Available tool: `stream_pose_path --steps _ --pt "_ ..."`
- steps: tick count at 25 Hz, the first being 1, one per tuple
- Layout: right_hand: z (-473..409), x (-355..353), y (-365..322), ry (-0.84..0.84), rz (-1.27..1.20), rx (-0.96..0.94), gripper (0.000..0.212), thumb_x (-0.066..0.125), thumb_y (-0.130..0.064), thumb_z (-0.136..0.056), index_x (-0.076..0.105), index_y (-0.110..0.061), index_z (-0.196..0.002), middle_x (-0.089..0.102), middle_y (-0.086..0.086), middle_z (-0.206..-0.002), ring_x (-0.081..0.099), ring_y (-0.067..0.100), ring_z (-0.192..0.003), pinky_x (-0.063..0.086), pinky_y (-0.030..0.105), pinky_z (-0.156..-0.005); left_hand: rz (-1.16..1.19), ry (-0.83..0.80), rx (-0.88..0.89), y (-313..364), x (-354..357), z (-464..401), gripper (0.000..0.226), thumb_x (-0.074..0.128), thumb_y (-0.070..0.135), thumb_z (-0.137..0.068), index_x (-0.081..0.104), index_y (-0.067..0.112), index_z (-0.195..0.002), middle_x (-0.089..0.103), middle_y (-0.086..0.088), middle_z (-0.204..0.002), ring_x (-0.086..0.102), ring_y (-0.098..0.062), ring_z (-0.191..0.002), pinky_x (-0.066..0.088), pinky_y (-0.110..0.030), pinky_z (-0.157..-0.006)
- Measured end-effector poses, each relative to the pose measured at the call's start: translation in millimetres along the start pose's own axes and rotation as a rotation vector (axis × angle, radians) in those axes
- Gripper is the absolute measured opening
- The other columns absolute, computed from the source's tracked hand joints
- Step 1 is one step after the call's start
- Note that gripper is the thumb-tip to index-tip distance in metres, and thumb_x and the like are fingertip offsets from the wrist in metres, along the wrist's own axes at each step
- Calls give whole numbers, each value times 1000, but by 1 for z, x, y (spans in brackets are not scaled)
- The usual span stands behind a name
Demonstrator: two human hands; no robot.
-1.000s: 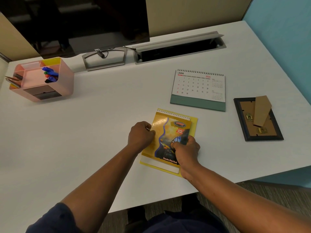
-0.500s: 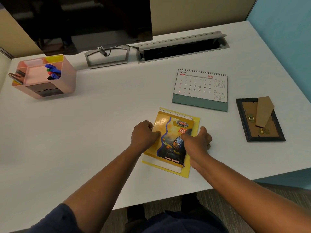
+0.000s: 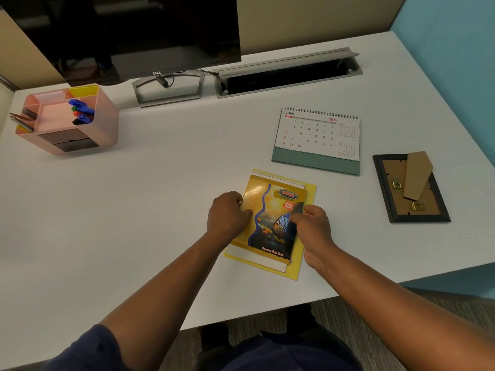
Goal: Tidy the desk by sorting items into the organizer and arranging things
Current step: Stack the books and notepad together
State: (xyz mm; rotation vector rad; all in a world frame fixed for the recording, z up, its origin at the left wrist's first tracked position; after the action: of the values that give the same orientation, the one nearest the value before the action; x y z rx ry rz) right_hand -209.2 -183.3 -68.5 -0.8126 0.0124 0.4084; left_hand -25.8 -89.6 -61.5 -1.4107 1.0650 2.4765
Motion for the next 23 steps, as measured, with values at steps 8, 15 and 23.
stream_pose_path --steps 8,15,23 --pt "-37 22 -70 -56 1191 -616 79 67 -55 -83 36 -23 -148 41 2 -151 40 28 -136 33 48 -107 -22 -38 -40 -2 1 -2 38 79 32 -81 65 14 -111 68 -2 -100 61 -18 -88 46 -29 -73" --pt "-67 28 -82 -227 1402 -357 98 86 -69 -45 48 -22 -122 58 4 -122 56 29 -111 46 49 -96 -129 -83 20 3 1 -5 31 79 26 -79 65 13 -104 67 -3 -101 59 -19 -85 45 -29 -69" --pt "-58 15 -61 -229 1388 -449 88 81 -63 -64 49 -17 -131 37 11 -134 42 32 -120 46 42 -95 -223 -158 106 6 -1 -10 25 74 15 -77 64 8 -99 65 -5 -97 54 -19 -81 31 -22 -53"
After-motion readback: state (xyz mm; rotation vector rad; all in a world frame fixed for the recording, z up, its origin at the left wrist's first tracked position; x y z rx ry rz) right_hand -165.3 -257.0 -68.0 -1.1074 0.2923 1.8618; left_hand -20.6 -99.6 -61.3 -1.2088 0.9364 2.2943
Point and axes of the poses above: each hand's wrist, its own z-axis away from the middle knuckle, its own x-axis out of the palm, y = z × x, the point moved 4 cm from there along -z, towards the middle knuckle
